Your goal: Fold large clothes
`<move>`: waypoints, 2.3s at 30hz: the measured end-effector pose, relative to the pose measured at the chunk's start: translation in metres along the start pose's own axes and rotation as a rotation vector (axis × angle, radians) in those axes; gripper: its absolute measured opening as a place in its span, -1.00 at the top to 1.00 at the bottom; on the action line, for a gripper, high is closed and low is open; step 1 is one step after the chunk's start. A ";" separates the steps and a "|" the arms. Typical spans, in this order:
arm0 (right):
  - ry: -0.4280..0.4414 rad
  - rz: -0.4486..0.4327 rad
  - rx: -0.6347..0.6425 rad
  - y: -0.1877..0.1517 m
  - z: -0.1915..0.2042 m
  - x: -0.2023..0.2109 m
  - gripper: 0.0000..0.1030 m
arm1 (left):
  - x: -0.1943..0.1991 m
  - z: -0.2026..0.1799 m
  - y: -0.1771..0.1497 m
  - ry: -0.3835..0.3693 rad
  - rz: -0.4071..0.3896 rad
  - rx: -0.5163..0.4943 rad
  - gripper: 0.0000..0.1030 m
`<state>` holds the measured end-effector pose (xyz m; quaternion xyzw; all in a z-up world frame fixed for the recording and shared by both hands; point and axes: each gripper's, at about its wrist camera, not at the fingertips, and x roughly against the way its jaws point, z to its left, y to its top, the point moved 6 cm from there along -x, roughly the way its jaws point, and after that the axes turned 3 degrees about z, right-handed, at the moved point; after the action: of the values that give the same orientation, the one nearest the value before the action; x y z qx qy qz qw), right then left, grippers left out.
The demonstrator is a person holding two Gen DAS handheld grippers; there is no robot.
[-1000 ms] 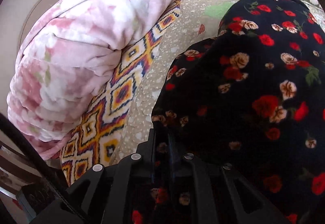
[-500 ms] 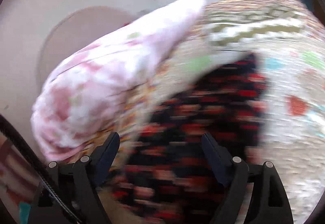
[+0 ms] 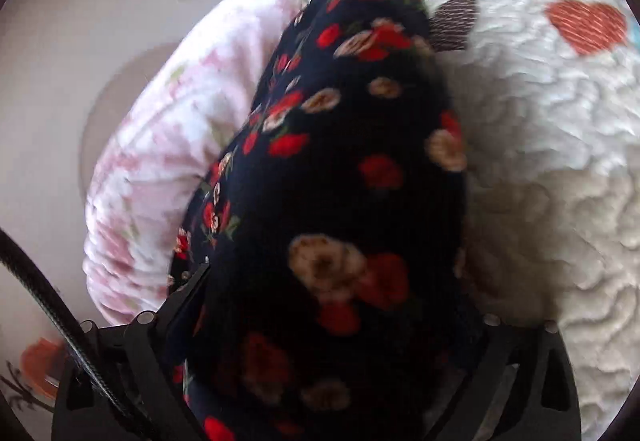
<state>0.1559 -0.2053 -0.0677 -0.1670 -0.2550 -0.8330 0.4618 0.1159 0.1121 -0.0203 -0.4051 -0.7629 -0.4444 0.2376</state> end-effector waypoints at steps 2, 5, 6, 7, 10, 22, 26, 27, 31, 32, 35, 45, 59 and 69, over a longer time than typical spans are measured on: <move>0.034 -0.002 0.005 0.003 0.002 0.009 -0.31 | -0.003 -0.009 -0.002 -0.039 0.010 0.004 -0.26; 0.078 -0.020 0.037 0.007 0.012 0.038 -0.05 | -0.010 -0.035 -0.008 -0.093 0.025 -0.022 -0.25; 0.073 -0.034 0.056 0.008 0.014 0.050 -0.05 | -0.013 -0.046 -0.012 -0.113 0.035 -0.045 -0.24; 0.062 -0.045 0.067 0.009 0.014 0.060 -0.05 | -0.016 -0.058 -0.016 -0.128 0.048 -0.073 -0.21; -0.009 -0.086 0.046 0.017 -0.005 0.083 -0.14 | -0.023 -0.082 -0.026 -0.091 0.048 -0.157 -0.21; -0.431 -0.269 0.124 0.008 0.009 0.134 -0.52 | 0.031 -0.023 0.004 0.098 -0.135 -0.132 -0.29; -0.347 -0.318 0.245 0.003 0.067 0.131 -0.45 | 0.038 0.003 0.010 0.145 -0.138 -0.083 -0.30; -0.268 -0.264 0.241 0.000 0.078 0.117 -0.11 | 0.040 0.009 0.011 0.157 -0.141 -0.076 -0.30; -0.078 -0.071 0.143 -0.015 0.090 0.050 0.46 | 0.046 0.027 0.012 0.223 -0.146 -0.059 -0.30; -0.049 -0.017 0.138 -0.023 0.092 0.029 0.46 | 0.045 0.031 0.012 0.236 -0.143 -0.054 -0.30; -0.108 0.059 0.223 -0.046 0.098 -0.010 0.45 | 0.039 0.045 0.011 0.273 -0.103 -0.042 -0.32; -0.140 0.132 0.324 -0.098 0.109 -0.011 0.42 | 0.022 0.060 0.001 0.301 -0.014 -0.015 -0.40; -0.145 -0.009 0.375 -0.095 0.130 0.041 0.41 | 0.013 0.053 -0.002 0.342 -0.001 -0.069 -0.60; -0.245 -0.054 0.461 -0.129 0.117 0.063 0.27 | 0.001 0.047 -0.003 0.363 0.028 -0.120 -0.91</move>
<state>0.0177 -0.1230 0.0250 -0.1501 -0.4966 -0.7383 0.4311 0.1130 0.1528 -0.0441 -0.3423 -0.6738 -0.5515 0.3530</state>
